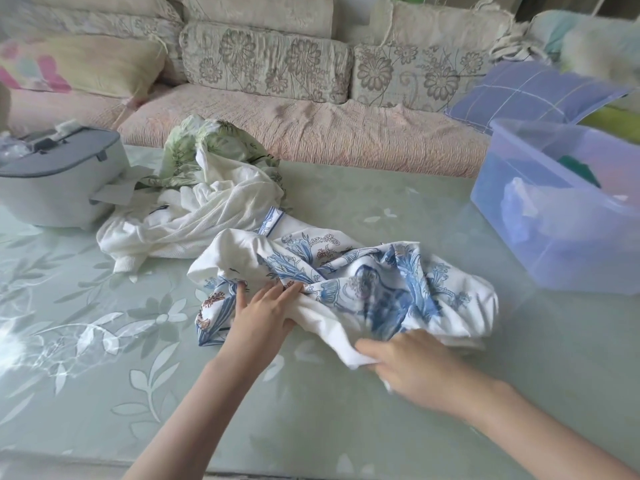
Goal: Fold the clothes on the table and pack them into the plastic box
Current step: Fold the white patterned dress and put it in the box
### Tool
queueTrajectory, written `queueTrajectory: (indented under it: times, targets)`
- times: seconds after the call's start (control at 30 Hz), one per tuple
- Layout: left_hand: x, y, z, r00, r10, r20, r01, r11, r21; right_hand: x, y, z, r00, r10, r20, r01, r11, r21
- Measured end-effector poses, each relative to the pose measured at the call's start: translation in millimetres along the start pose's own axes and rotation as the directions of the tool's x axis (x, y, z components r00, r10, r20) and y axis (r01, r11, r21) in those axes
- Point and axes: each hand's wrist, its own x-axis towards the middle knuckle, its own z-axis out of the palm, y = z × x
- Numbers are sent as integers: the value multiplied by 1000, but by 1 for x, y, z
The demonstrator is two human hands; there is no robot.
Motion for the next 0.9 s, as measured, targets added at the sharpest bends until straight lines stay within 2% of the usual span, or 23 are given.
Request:
queueTrajectory:
  times: [0.03, 0.07, 0.1, 0.17, 0.23, 0.27, 0.33, 0.37, 0.43, 0.47, 0.53, 0.6, 0.73, 0.83, 0.9]
  targets:
    - [0, 0, 1, 1000, 11, 9, -11, 1000, 5, 1, -6, -8, 993, -33, 117, 18, 992, 126]
    - [-1, 1, 1, 999, 11, 37, -12, 1000, 22, 3, -11, -18, 958, -46, 283, -35, 961, 274]
    - [-1, 1, 1, 998, 9, 62, -11, 999, 39, 4, -13, -24, 925, -67, 374, -88, 920, 383]
    - [0, 1, -1, 997, 1, 83, -6, 999, 52, 8, -9, -29, 915, -35, 402, -220, 793, 568]
    - [1, 1, -5, 997, -7, 82, 3, 999, 42, 18, 7, -28, 950, 127, 286, -294, 676, 676]
    - [1, 2, -7, 998, -1, 65, -1, 1000, 29, 26, 18, -25, 956, 238, 170, -290, 696, 657]
    - [1, 3, -11, 1000, 16, -6, -16, 1000, -13, 45, 42, -22, 930, 367, -26, -304, 806, 509]
    - [1, 4, -14, 998, 25, -61, -27, 999, -34, 54, 53, -20, 917, 398, -23, -353, 839, 414]
    - [1, 3, -17, 984, 49, -173, -62, 996, -71, 71, 67, -15, 879, 449, 159, -476, 822, 312]
    - [2, 2, -18, 975, 55, -216, -74, 994, -82, 78, 70, -11, 851, 460, 252, -522, 793, 315]
    - [3, 2, -19, 969, 59, -238, -82, 993, -87, 94, 75, -1, 827, 455, 330, -552, 771, 319]
    - [1, 5, -19, 970, 75, -230, -94, 993, -72, 113, 75, 5, 838, 453, 304, -536, 789, 301]
    - [-3, 14, -14, 979, 139, -149, -149, 987, -55, 154, 62, 13, 850, 438, 293, -527, 693, 491]
    - [-5, 19, -9, 972, 204, -114, -211, 976, -52, 170, 51, 22, 879, 393, 268, -468, 819, 332]
    - [-4, 19, -7, 964, 240, -116, -248, 967, -63, 169, 48, 20, 890, 419, 181, -456, 836, 304]
